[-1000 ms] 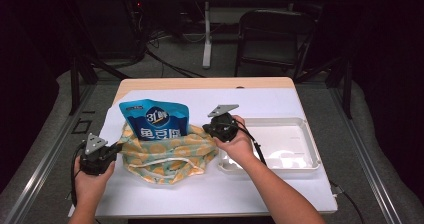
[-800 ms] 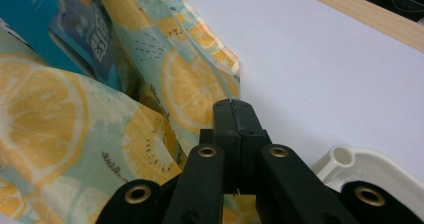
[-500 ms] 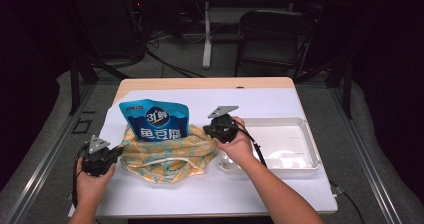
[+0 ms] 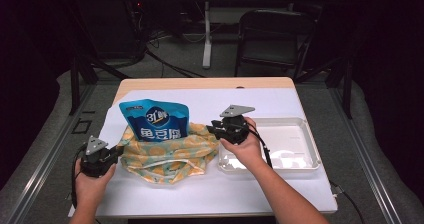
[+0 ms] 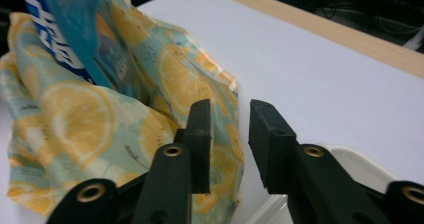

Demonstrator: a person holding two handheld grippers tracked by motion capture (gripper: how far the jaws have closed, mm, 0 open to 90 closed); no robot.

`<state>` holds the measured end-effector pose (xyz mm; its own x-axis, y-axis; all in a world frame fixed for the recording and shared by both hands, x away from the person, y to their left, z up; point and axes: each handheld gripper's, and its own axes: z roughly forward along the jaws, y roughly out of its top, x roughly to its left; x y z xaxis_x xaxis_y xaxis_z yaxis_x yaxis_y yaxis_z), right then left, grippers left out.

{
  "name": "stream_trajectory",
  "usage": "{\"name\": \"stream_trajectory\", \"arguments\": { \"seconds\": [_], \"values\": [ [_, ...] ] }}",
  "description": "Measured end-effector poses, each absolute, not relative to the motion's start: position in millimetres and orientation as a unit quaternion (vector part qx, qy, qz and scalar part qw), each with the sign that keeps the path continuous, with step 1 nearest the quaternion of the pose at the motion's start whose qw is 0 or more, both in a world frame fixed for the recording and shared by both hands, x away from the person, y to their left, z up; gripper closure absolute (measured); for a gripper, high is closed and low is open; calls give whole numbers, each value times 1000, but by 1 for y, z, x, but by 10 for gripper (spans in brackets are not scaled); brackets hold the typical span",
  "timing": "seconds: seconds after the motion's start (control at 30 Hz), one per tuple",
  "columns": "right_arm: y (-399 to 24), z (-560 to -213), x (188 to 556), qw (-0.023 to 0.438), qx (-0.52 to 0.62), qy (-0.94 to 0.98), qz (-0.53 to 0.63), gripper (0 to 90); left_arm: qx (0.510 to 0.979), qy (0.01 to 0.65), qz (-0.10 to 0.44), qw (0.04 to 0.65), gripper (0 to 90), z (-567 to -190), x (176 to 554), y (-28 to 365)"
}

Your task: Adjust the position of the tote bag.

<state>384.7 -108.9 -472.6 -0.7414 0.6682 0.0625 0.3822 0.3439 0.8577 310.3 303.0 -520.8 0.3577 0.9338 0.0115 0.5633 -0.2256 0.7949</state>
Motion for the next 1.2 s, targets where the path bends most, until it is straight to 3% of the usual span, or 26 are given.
{"name": "stream_trajectory", "arguments": {
  "seconds": [0.33,0.8,0.87,1.07,1.2],
  "values": [
    [-105,-459,357,152,277,809,495,613,734,506,257,374,742,-519,308,303],
    [-76,-474,345,149,224,840,472,558,726,508,260,383,631,-519,307,304],
    [-73,-475,345,151,220,842,468,579,726,508,261,383,624,-519,307,304],
    [-68,-479,341,151,210,854,452,804,725,509,262,383,609,-519,307,305],
    [-69,-480,338,147,206,856,451,892,722,510,264,385,598,-519,306,306]
  ]
}}
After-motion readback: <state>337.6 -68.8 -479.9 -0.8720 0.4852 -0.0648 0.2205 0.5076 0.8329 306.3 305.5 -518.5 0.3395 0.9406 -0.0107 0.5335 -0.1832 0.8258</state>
